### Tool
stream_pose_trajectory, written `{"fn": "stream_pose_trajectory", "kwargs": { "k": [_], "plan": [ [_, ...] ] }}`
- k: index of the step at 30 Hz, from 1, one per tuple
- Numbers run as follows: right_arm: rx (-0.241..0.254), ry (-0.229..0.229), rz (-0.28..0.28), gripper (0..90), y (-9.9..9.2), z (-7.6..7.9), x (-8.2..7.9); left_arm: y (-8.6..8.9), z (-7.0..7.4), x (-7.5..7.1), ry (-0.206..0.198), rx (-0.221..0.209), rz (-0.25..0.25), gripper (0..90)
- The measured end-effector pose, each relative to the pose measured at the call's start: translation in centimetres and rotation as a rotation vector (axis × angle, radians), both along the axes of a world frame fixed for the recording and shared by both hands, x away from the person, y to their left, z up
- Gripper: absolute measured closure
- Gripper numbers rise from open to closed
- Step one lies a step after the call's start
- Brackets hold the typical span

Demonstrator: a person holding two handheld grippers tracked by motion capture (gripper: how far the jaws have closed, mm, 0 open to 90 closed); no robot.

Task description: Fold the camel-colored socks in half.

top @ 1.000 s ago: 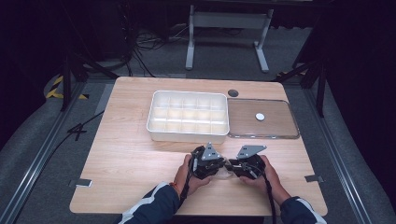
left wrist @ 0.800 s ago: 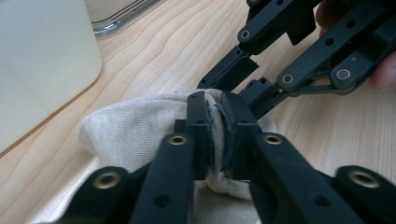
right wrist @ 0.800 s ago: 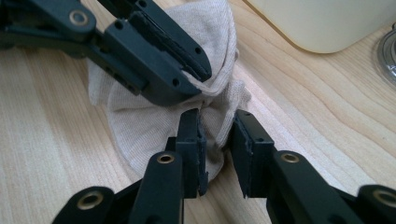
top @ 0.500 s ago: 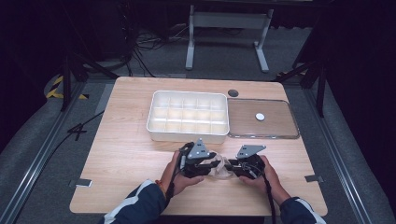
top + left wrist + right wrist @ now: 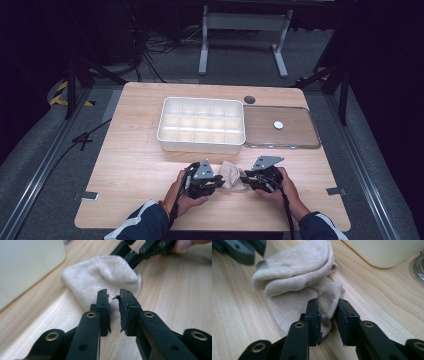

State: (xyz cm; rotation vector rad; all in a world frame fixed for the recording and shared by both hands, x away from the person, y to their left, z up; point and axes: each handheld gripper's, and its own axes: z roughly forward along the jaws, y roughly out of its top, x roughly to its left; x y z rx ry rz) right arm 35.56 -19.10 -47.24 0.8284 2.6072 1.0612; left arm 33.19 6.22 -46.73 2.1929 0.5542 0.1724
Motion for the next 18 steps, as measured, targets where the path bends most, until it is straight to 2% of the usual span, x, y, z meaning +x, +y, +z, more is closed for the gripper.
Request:
{"fn": "stream_pose_trajectory", "kwargs": {
  "k": [2, 4, 7, 8, 9, 12, 15, 18],
  "plan": [
    [0.008, 0.004, -0.002, 67.3, -0.2, 0.2, 0.0, -0.2, -0.6, 0.0, 0.009, 0.027, -0.001, 79.4],
    [0.03, -0.018, 0.001, 67.7, -0.4, 1.0, -0.2, -0.4, -1.0, 0.0, 0.0, 0.039, -0.001, 79.8],
    [0.114, -0.077, -0.001, 73.1, -0.5, 3.0, -0.7, -0.4, -1.1, 0.0, 0.003, 0.037, -0.002, 79.7],
    [0.114, -0.077, -0.001, 73.1, -0.5, 3.0, -0.7, -0.4, -1.1, 0.0, 0.003, 0.037, -0.002, 79.7],
    [0.152, -0.114, 0.03, 75.7, 0.3, 4.1, -1.3, -0.4, -1.1, 0.0, 0.005, 0.035, 0.0, 79.6],
    [0.152, -0.128, 0.062, 77.7, 1.4, 4.4, -1.7, -0.4, -1.2, 0.0, 0.008, 0.035, 0.006, 79.6],
    [0.122, -0.126, 0.102, 78.9, 2.8, 3.9, -1.8, -0.4, -1.2, -0.1, -0.002, 0.038, 0.008, 78.7],
    [0.082, -0.118, 0.108, 77.5, 3.2, 3.2, -1.6, -0.4, -1.2, -0.1, -0.004, 0.038, 0.002, 78.2]
  ]
}}
